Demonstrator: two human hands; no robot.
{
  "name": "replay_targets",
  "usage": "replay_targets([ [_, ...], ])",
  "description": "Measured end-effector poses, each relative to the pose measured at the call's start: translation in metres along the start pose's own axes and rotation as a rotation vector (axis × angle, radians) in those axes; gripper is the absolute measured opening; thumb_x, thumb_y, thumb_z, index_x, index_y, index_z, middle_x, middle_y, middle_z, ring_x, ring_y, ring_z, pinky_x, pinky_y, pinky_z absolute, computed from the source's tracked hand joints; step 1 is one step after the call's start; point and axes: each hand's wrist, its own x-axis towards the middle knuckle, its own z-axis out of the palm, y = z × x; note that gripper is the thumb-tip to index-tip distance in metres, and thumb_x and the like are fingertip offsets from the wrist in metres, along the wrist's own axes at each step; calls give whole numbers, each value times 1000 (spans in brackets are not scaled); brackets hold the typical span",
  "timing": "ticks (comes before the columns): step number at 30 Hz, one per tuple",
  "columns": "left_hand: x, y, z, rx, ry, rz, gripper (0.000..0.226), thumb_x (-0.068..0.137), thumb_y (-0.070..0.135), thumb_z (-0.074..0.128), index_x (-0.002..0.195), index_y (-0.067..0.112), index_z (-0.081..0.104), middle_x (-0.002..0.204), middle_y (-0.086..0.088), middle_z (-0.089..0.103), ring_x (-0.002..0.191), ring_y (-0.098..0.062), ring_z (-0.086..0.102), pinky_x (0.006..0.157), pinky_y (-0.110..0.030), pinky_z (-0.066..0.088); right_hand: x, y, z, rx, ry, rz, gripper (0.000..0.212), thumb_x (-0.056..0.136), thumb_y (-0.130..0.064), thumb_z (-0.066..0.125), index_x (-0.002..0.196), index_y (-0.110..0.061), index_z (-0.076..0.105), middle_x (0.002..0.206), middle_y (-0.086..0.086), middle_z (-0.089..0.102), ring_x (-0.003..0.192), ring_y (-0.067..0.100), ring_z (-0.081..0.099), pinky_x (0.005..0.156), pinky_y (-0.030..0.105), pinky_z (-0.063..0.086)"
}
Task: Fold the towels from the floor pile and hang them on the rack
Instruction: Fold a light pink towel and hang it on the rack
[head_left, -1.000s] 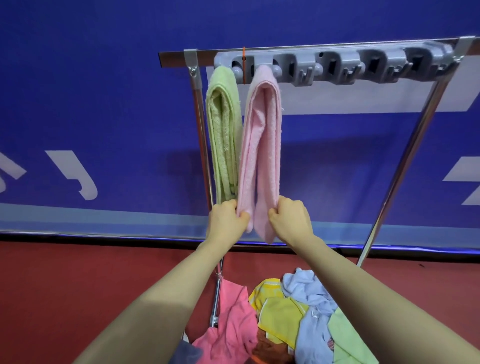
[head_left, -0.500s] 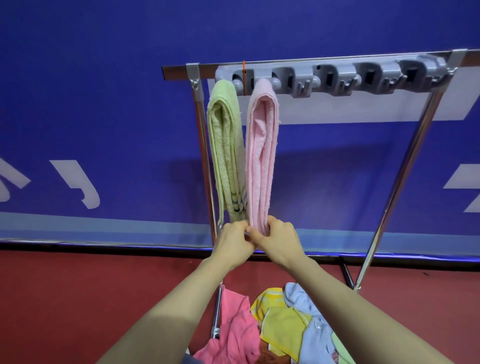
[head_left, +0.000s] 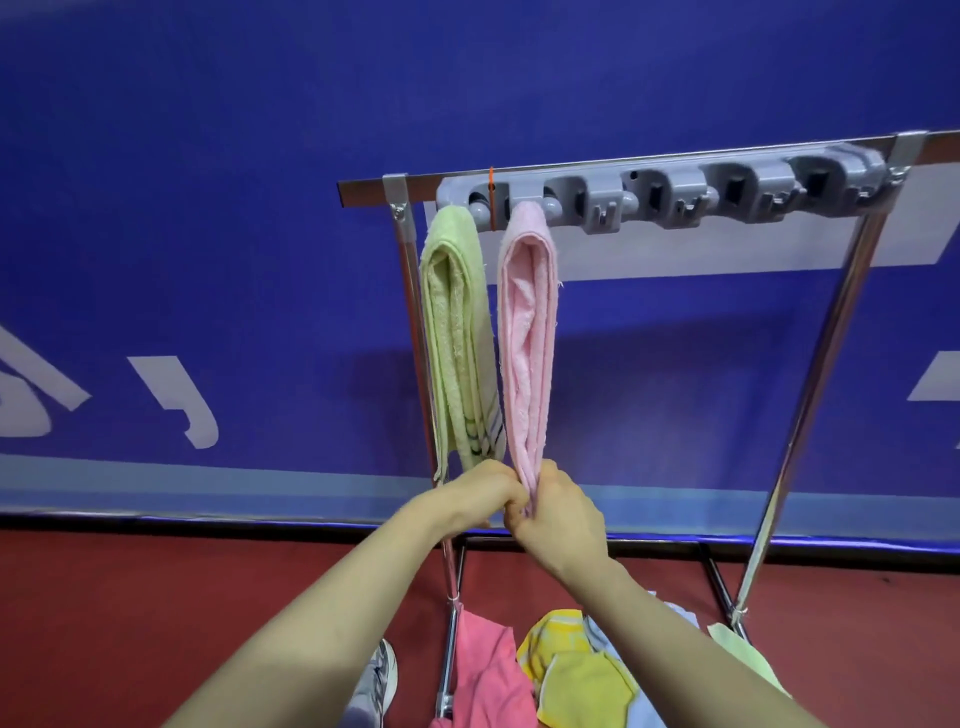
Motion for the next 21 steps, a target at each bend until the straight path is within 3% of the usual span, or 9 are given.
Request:
replay_targets([
  [2,0,3,3,-42,7,11,5,47,17,47,47,19,52,57,9,52,60,-7,45,62,-25,37,1,1,0,-49,36,35,36,91,-40,54,112,-14,41,108,7,61,99,35,62,67,36,41],
  [5,6,8,-3,-29,71,50,12,45,17,50,33,16,47,42,9,43,54,-12,35,54,-26,33,2,2,-1,-72,68,62,24,93,-28,50,110,-14,41,104,8,64,96,35,63,67,36,41],
  [6,8,11,-8,-28,134,63,11,50,21,54,41,15,57,46,6,52,55,-14,42,56,-29,41,1,2,-1,-76,67,60,21,93,-27,49,108,-14,40,102,8,65,94,35,63,66,36,40],
  [8,12,25,-22,-104,361,149,31,66,37,59,84,17,73,75,-2,71,69,-17,62,69,-33,53,-1,1,-1,-84,55,52,18,92,-26,47,102,-16,36,98,8,65,90,35,62,64,35,39],
  [10,6,55,-39,-258,610,302,46,78,46,59,118,22,64,103,2,70,91,-15,66,79,-34,53,-2,1,-1,-96,54,34,17,91,-24,47,99,-17,33,96,8,64,82,34,57,63,35,39],
  [12,-3,92,-56,-328,725,497,40,89,39,62,123,19,59,112,4,67,100,-13,65,86,-31,52,-1,1,-1,-104,61,20,17,91,-23,47,103,-16,38,93,7,62,77,32,51,63,35,38],
  [14,-8,121,-68,-217,813,584,35,95,31,62,127,17,55,117,4,63,104,-12,62,87,-27,50,-1,2,-2,-103,64,10,20,91,-23,47,108,-14,42,93,7,63,82,34,57,63,35,38],
  [16,-9,140,-80,-105,915,599,40,94,27,62,131,16,51,116,6,58,104,-12,58,86,-26,48,-1,2,-2,-101,64,-1,21,91,-23,47,109,-14,43,96,7,65,88,35,61,63,35,38],
  [21,2,154,-93,240,1024,504,41,90,23,61,128,18,46,115,1,57,103,-25,58,84,-46,53,-1,1,-3,-120,53,-11,23,91,-24,47,111,-14,44,100,8,66,90,35,63,64,35,37],
])
